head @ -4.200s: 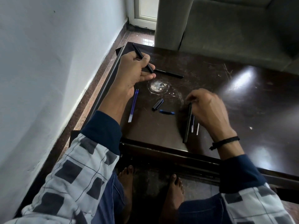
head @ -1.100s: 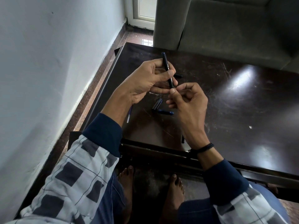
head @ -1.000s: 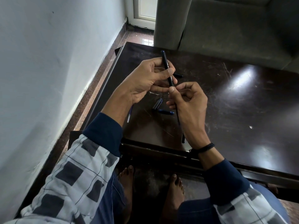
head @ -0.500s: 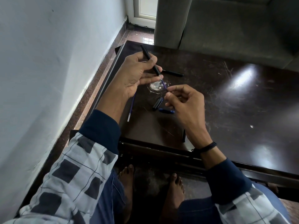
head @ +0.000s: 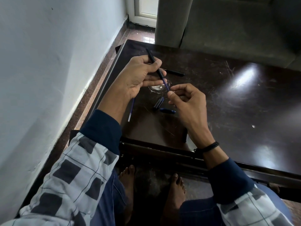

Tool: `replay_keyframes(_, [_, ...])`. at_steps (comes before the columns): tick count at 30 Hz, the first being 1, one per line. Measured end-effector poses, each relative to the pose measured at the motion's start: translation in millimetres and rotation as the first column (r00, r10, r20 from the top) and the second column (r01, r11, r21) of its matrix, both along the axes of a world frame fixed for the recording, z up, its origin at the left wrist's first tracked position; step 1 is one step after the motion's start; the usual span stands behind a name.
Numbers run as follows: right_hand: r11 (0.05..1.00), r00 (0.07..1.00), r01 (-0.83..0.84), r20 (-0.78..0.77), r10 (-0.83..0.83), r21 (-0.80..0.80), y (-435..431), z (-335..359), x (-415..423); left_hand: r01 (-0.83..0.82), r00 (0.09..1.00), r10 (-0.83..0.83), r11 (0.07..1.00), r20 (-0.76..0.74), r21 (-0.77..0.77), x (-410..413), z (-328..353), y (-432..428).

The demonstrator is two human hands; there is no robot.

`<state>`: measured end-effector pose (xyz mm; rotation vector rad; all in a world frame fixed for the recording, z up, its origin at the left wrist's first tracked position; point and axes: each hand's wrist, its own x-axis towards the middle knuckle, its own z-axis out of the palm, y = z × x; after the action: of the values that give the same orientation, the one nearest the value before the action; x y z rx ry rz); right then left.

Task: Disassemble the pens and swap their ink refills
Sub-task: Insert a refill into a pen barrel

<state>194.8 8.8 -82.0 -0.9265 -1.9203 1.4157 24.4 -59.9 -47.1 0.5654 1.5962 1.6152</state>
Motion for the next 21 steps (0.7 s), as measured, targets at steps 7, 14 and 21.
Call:
replay_keyframes(7, [0.999, 1.0, 0.0, 0.011, 0.0, 0.033, -0.4, -0.1, 0.6, 0.056, 0.998, -0.056, 0.998, 0.019, -0.021, 1.8, -2.5, 2.5])
replay_keyframes(14, [0.999, 1.0, 0.003, -0.002, -0.002, 0.041, 0.2, 1.2, 1.2, 0.161, 0.986, -0.16, 0.987, 0.056, -0.008, 7.3, -1.5, 4.0])
replay_keyframes(21, [0.995, 0.999, 0.026, 0.033, -0.03, 0.101, 0.1, -0.7, -0.6, 0.037, 0.997, -0.039, 0.999, 0.063, 0.033, -1.6, -1.4, 0.8])
